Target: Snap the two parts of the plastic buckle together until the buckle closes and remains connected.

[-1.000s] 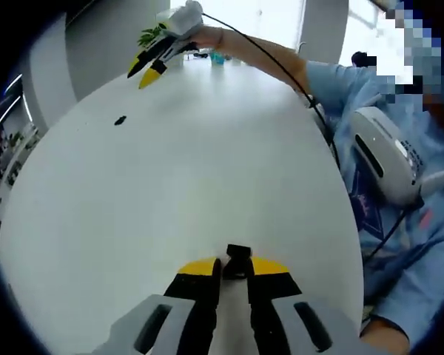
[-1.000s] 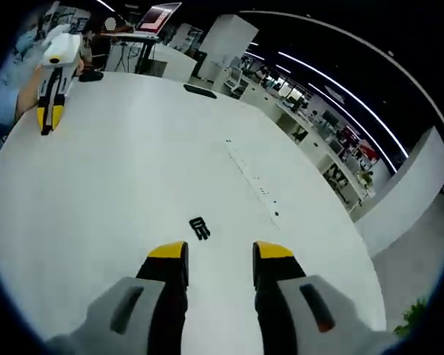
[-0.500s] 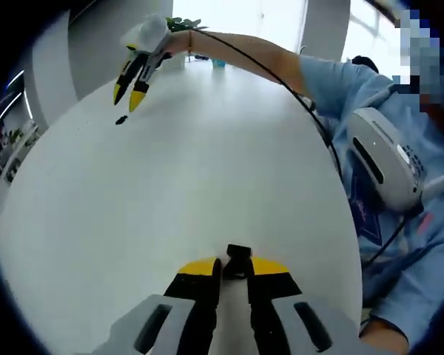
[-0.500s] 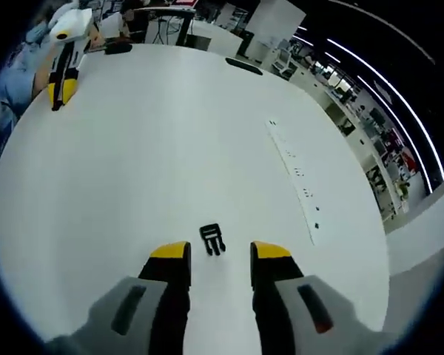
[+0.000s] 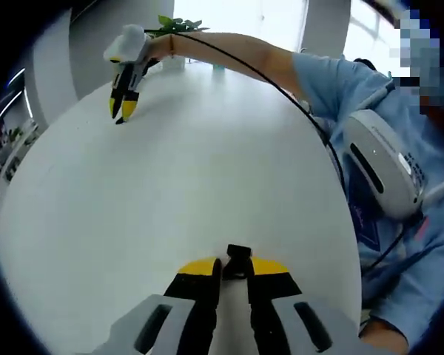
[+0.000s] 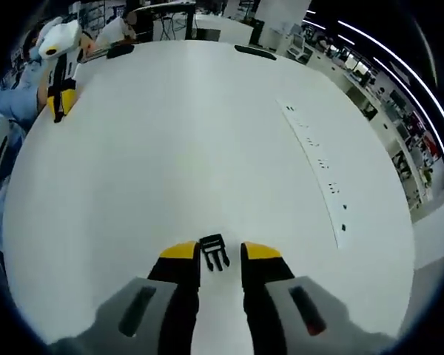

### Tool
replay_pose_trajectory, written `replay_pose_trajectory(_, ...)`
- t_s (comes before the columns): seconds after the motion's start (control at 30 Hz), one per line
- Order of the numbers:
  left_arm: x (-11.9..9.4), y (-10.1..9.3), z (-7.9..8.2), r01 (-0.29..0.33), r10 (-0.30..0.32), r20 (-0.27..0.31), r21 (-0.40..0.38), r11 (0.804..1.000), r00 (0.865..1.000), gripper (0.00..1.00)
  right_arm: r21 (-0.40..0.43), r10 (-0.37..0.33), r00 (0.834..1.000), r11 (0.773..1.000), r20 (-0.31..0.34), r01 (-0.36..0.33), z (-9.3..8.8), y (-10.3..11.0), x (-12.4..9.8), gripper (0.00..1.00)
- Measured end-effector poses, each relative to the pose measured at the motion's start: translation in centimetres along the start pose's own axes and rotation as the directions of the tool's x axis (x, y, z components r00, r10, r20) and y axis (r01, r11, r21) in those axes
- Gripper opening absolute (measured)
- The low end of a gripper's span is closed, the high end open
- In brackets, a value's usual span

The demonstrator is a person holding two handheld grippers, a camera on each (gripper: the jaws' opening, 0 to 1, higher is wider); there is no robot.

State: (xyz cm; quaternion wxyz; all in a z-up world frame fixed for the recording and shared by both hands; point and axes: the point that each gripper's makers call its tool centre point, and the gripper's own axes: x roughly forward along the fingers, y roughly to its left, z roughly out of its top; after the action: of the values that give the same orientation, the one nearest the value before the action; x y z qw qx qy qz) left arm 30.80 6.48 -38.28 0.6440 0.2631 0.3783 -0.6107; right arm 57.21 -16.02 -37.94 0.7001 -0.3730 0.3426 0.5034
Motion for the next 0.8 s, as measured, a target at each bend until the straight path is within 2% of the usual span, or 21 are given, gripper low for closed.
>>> replay_pose_trajectory(0.1,-0.01,-0.02,-0.01,0.002,-0.002,0.002,0.0,1.0,1.0,0.13,0.066,0.041,0.999,0.997,-0.001,-0.041,-0.29,-0.05,0.1,0.2)
replay_pose_trajectory(0.37,-0.06,-0.06,-0.03,0.009,-0.009,0.009,-0.007,1.0,1.0,0.13,0.134,0.092,0.996,0.987,0.018,-0.093,-0.34,-0.09,0.24,0.19)
replay_pose_trajectory(0.53,-0.1,-0.08,-0.03,0.011,-0.011,0.011,-0.009,1.0,1.0,0.13,0.144,0.093,0.995,0.985,0.031,-0.097,-0.34,0.19,0.15,0.19)
replay_pose_trajectory(0.6,-0.11,-0.08,-0.02,0.011,-0.011,0.011,-0.007,1.0,1.0,0.13,0.139,0.098,0.994,0.985,0.044,-0.103,-0.24,0.33,0.15,0.12)
replay_pose_trajectory(0.8,-0.1,-0.08,0.01,0.009,-0.009,0.01,-0.006,1.0,1.0,0.13,0.141,0.084,0.995,0.986,0.052,-0.09,-0.28,0.53,0.07,0.12)
